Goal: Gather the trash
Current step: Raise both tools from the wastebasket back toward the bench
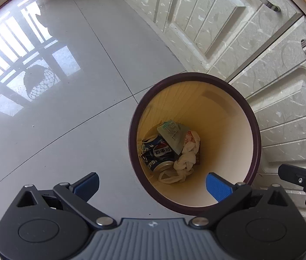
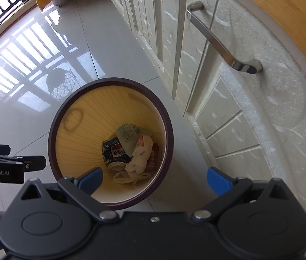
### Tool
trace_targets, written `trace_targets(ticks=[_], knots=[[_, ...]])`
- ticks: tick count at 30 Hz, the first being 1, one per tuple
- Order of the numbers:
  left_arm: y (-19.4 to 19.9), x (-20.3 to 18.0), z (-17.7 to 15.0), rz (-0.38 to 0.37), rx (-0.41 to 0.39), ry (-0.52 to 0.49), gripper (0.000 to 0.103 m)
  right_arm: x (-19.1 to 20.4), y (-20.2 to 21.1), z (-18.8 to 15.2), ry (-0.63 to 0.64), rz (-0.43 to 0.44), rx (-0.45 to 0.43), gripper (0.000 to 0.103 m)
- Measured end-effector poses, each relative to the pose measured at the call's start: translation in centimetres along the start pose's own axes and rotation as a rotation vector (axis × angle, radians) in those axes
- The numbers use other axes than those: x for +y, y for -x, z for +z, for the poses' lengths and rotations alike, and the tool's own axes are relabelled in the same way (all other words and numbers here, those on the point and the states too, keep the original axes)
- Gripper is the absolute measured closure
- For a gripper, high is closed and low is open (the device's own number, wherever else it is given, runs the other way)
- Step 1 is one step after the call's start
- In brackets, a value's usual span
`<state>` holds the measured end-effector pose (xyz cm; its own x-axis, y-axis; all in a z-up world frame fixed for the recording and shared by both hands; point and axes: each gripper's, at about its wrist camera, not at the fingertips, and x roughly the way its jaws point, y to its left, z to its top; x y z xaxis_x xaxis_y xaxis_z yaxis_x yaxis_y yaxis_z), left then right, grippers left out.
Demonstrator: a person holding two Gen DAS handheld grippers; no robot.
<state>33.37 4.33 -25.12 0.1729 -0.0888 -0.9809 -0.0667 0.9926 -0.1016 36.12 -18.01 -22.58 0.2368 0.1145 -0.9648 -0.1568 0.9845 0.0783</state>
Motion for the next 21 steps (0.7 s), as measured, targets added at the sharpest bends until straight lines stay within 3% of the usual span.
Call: trace_targets(ticks=[21], knots=[[8.8,1.1,-3.8,0.019,-0.243,0.031,0.000,1.9,9.7,-2.1,0.045,-0.010,-0.264,0.000]])
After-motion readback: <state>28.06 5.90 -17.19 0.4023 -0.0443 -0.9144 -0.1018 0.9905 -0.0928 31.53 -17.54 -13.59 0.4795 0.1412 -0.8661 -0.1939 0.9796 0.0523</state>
